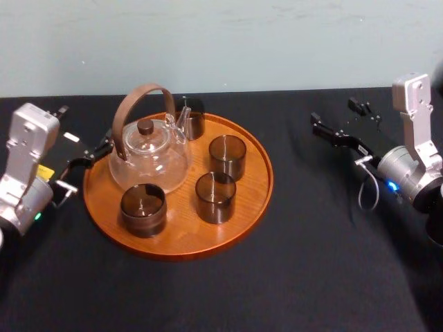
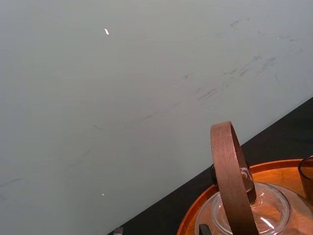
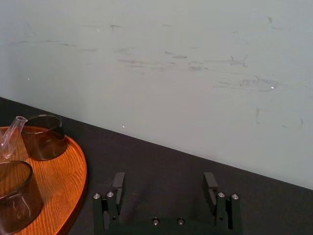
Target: Pick up the glass from the table and place it on the tray.
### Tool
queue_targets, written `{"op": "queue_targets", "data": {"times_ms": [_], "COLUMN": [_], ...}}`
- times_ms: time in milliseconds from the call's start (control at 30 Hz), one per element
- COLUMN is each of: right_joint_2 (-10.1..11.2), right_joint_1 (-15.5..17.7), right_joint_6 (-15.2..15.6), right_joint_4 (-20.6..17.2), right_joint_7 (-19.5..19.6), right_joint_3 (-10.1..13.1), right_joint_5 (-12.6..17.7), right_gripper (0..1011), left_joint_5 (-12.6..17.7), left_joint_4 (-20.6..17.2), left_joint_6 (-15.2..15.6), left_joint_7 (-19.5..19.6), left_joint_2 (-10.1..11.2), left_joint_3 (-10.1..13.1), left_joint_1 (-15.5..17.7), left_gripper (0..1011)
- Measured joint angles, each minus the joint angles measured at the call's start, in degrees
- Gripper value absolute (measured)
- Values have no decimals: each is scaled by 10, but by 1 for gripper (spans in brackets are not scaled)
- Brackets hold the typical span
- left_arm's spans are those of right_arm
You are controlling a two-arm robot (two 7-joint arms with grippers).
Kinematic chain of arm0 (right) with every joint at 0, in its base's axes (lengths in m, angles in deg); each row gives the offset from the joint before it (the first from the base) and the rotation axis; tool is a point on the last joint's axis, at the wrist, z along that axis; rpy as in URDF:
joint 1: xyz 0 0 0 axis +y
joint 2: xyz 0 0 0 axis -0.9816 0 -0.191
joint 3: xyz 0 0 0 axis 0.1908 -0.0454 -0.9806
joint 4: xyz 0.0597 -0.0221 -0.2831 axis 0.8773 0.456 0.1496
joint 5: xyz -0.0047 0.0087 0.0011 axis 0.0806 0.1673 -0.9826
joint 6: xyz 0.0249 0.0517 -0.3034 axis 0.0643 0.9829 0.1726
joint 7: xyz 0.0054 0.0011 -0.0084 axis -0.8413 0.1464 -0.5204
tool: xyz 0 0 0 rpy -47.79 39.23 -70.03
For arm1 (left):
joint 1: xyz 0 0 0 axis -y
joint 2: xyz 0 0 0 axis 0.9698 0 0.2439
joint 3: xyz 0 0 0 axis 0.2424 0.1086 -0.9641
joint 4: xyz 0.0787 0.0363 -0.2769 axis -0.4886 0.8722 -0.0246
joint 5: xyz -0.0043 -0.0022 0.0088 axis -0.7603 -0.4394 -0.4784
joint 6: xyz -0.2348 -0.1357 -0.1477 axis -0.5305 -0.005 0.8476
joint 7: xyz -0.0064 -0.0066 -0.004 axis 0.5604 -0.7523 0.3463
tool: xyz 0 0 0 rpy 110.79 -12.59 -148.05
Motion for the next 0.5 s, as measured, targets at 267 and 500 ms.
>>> {"op": "queue_targets", "data": {"times_ms": [267,500], "right_joint_2": [0,0], "right_joint_1": [0,-1], "right_joint_6": [0,0], "right_joint_4": [0,-1], "right_joint_7": [0,0], "right_joint_3": [0,0], "right_joint_5": [1,1], "right_gripper": [1002,1002], "left_joint_5": [0,0], "left_joint_4": [0,0], "left_joint_6": [0,0], "left_joint_7": [0,0], "left_joint_2": [0,0], "left_joint_3": [0,0], "left_joint_1": [0,0], "left_gripper": [1001,1001]}}
